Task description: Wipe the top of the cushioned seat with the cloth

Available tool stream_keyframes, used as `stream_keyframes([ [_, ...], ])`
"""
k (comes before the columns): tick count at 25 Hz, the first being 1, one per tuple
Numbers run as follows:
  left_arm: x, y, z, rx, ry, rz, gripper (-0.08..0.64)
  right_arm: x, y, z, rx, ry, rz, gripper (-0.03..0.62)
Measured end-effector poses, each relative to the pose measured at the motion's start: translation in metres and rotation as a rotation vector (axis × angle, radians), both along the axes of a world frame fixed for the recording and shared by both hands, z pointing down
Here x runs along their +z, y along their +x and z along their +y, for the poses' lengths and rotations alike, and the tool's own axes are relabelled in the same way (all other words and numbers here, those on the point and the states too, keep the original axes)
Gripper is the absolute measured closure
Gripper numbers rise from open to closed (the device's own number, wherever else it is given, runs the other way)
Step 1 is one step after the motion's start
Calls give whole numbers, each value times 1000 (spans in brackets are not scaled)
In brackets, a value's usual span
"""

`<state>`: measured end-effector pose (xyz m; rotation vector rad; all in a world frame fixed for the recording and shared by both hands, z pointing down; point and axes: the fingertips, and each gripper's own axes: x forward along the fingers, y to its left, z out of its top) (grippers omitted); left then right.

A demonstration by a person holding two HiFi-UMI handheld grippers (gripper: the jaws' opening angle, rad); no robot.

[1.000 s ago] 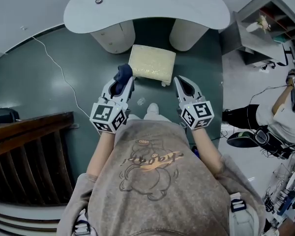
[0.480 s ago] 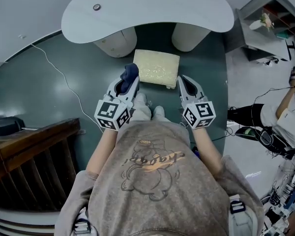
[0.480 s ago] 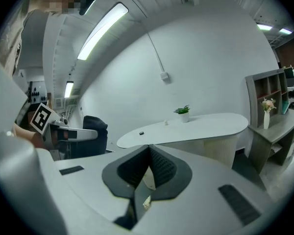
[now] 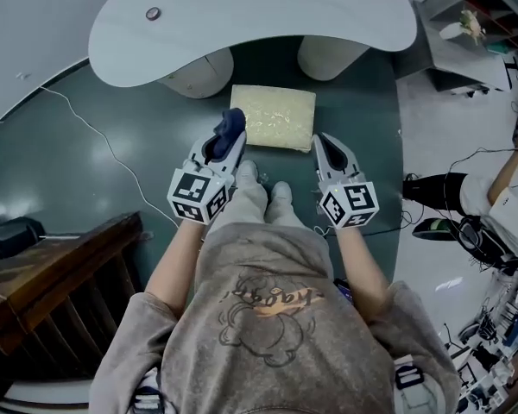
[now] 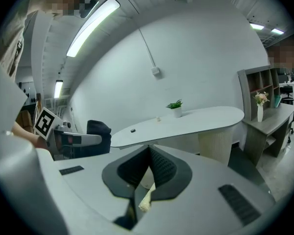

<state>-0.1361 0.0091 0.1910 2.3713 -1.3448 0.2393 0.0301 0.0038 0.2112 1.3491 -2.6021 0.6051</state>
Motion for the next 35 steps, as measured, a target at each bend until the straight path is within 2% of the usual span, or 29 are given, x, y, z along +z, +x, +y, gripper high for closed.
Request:
stream_keyframes([
  [12, 86, 13, -59, 63, -57, -14, 462, 77, 10, -40, 33, -49, 19, 586],
  [21, 159, 9, -79, 70, -73, -1, 462, 141, -4, -57, 45, -66, 17, 586],
  [27, 217, -14, -71, 69, -91, -35, 462, 185, -23, -46, 31, -84, 12, 586],
  [31, 256, -4, -89, 95, -101, -94, 462, 210, -2, -60, 39, -104, 9, 586],
  [35, 292, -11, -100, 107, -133, -131, 462, 224, 10, -59, 57, -122, 15, 586],
])
